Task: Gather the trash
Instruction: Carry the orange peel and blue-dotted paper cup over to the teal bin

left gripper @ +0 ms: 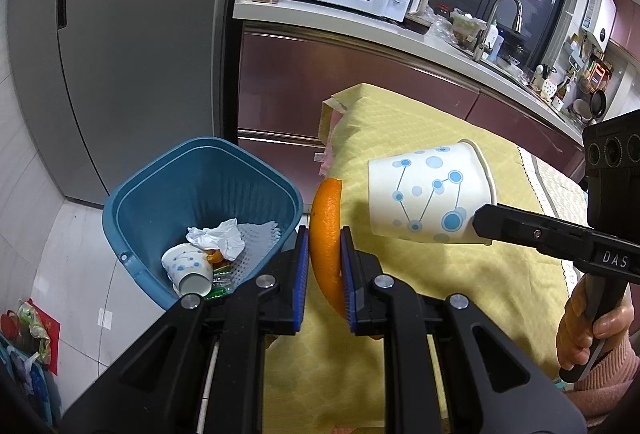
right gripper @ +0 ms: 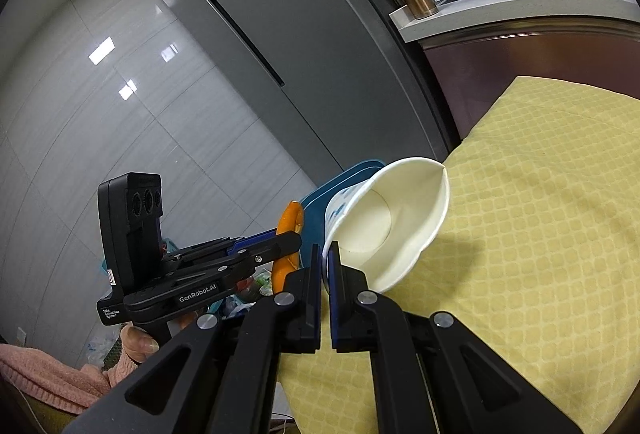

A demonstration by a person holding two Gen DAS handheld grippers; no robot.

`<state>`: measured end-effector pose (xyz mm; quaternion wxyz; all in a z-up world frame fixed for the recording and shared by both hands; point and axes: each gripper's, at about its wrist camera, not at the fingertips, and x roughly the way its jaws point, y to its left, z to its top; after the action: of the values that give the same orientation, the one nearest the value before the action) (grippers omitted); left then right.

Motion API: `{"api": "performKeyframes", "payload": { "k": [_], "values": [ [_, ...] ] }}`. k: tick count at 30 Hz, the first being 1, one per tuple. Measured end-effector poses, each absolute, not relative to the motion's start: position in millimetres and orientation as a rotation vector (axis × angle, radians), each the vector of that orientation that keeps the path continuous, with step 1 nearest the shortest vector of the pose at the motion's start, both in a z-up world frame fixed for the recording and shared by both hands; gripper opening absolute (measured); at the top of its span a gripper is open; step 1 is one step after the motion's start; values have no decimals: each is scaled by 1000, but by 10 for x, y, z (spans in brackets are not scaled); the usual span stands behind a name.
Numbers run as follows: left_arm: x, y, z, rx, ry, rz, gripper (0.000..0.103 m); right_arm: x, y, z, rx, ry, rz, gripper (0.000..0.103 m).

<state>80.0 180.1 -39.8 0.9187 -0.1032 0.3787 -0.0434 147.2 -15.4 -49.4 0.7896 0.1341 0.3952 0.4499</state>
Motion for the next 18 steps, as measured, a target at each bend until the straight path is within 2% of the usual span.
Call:
{"api": "performKeyframes", "payload": {
  "k": [18],
  "values": [
    [780, 1952, -392, -232, 772, -45, 16, 1550, 66, -502, 265, 877, 998, 2]
  ]
}}
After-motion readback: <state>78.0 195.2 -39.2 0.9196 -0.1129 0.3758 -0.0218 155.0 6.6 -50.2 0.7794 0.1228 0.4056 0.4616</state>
